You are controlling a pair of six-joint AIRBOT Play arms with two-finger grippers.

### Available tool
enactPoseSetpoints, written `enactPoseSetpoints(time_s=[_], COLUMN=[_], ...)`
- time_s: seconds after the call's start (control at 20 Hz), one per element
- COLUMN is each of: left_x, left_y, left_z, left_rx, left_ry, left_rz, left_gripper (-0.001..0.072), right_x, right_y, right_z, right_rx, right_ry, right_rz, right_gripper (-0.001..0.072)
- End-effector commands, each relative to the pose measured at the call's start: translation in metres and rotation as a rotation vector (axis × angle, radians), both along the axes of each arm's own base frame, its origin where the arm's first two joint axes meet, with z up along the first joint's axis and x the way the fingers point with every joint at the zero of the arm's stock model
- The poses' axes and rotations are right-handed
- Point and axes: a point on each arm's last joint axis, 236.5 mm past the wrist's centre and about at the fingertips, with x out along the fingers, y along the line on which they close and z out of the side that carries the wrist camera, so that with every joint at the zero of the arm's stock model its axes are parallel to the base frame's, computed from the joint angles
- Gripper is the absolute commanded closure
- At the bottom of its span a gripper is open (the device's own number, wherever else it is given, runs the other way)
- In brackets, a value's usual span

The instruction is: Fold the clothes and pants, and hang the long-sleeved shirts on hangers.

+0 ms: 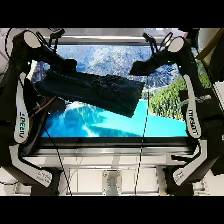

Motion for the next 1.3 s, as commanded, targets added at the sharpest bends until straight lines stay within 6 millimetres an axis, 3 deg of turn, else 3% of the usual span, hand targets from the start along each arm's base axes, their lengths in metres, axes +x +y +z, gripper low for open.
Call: enactPoseSetpoints(time_s=[0.0,0.05,0.15,0.25,0.35,0.6,0.9,1.0,1.05,1.1,1.15,1.25], left_x=[-0.003,-0.003,-0.002,-0.003,-0.003,-0.002,-0.003,-0.003,-0.003,-0.002,-0.002,-0.002], left_y=[0.000,0.000,0.000,0.000,-0.001,-0.001,-0.001,-0.001,-0.001,0.000,0.001,0.001], left_z=[-0.001,-0.001,-0.001,-0.001,-0.001,-0.001,-0.001,-0.001,-0.001,-0.001,-0.001,-0.001], left_rx=[0.002,0.001,0.000,0.001,0.001,0.000,0.007,0.008,0.007,0.008,0.011,0.014], left_ry=[0.013,0.012,0.010,0.010,0.010,0.009,0.000,0.000,0.001,0.001,0.001,0.001], left_rz=[-0.006,-0.006,-0.005,-0.006,-0.006,-0.006,-0.025,-0.025,-0.025,-0.024,-0.022,-0.022], left_gripper=[0.0695,0.0694,0.0694,0.0695,0.0695,0.0694,0.0694,0.0694,0.0695,0.0694,0.0695,0.0694], right_x=[-0.024,-0.028,-0.026,-0.024,-0.021,-0.013,-0.018,-0.025,-0.033,-0.042,-0.057,-0.077], right_y=[-0.067,-0.075,-0.070,-0.065,-0.063,-0.041,0.018,0.037,0.048,0.055,0.061,0.057], right_z=[-0.042,-0.055,-0.079,-0.117,-0.148,-0.174,-0.180,-0.176,-0.168,-0.158,-0.141,-0.107], right_rx=[-0.052,0.003,0.146,0.226,0.276,0.398,0.410,0.420,0.442,0.465,0.490,0.523], right_ry=[0.169,0.202,0.217,0.243,0.268,0.322,0.307,0.319,0.341,0.369,0.392,0.416], right_rz=[-0.052,-0.090,-0.170,-0.280,-0.395,-0.448,-0.358,-0.324,-0.284,-0.230,-0.141,-0.037], right_gripper=[0.0274,0.0267,0.0220,0.0204,0.0054,0.0055,0.0064,0.0200,0.0388,0.0636,0.0673,0.0673])
